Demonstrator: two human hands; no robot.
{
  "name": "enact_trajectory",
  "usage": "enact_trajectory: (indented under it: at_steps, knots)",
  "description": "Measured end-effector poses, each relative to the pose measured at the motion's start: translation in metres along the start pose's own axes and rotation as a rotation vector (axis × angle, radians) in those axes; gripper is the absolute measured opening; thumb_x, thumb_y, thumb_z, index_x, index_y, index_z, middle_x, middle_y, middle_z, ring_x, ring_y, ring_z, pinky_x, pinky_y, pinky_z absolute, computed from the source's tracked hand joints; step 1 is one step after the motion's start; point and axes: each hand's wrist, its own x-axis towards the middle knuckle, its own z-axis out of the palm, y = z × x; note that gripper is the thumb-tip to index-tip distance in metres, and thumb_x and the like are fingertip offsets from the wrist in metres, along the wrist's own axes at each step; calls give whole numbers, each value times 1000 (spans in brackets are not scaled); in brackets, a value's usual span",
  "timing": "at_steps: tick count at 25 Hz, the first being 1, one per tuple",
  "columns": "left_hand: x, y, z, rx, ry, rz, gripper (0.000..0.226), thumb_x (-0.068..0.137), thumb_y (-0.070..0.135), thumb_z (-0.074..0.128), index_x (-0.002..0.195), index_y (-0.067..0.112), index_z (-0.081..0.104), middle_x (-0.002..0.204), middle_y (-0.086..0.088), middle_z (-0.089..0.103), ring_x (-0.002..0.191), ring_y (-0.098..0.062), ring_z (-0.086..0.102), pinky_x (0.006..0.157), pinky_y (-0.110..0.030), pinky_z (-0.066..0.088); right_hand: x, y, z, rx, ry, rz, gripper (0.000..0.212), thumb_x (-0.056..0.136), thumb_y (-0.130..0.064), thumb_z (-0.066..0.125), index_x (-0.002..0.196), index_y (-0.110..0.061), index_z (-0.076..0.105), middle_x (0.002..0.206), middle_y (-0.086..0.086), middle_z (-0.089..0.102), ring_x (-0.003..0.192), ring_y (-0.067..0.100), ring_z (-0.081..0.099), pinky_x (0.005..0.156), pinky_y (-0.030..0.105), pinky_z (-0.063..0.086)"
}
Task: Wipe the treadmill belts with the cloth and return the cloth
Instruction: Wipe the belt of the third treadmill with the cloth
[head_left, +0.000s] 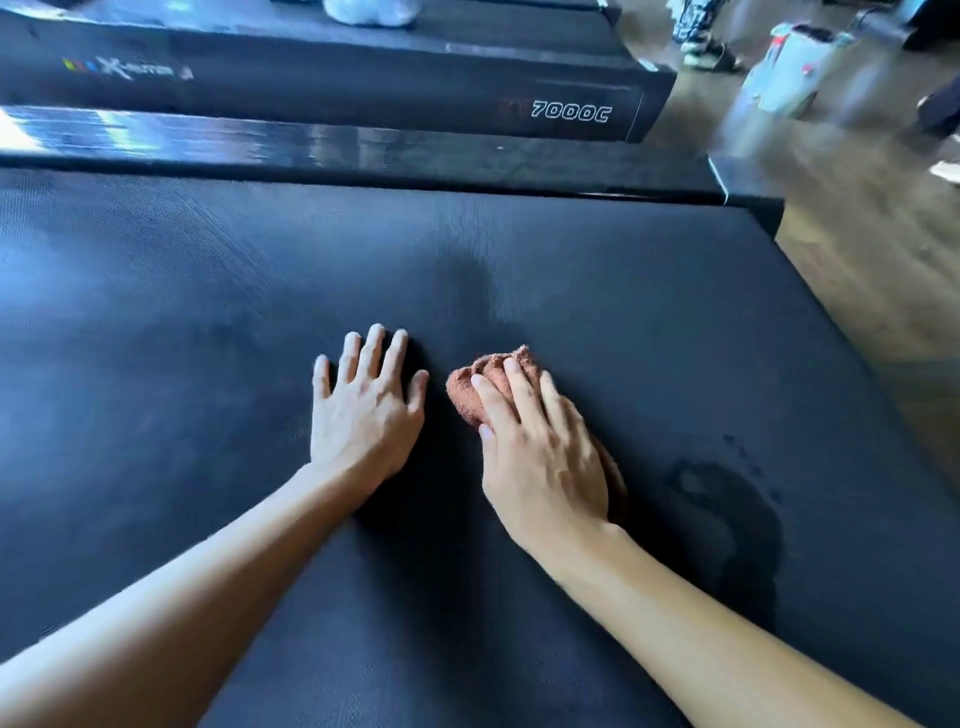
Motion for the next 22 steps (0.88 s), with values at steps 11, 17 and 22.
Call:
enact_trajectory:
  at_steps: [11,17,22]
  knots:
    - [130,-16,13,-43,-36,117,55,101,46,28,152,26,22,161,7,16,149,-17,7,120,-46,4,137,13,40,47,-217,6,51,99,-40,41,149,-32,34,160,-1,24,144,29,24,116,40,20]
    - [121,-11,10,-95,-11,91,56,100,46,30,153,30,20,161,11,11,149,-13,4,120,-40,1,108,7,36,44,-71,-25,52,94,-36,32,144,-26,43,154,4,37,142,29,31,113,43,31]
    - [128,-15,13,-81,14,93,57,99,49,27,153,31,19,161,12,10,149,-13,3,121,-40,2,180,14,65,77,-86,-4,50,92,-34,43,141,-26,48,153,6,40,139,31,36,113,44,32]
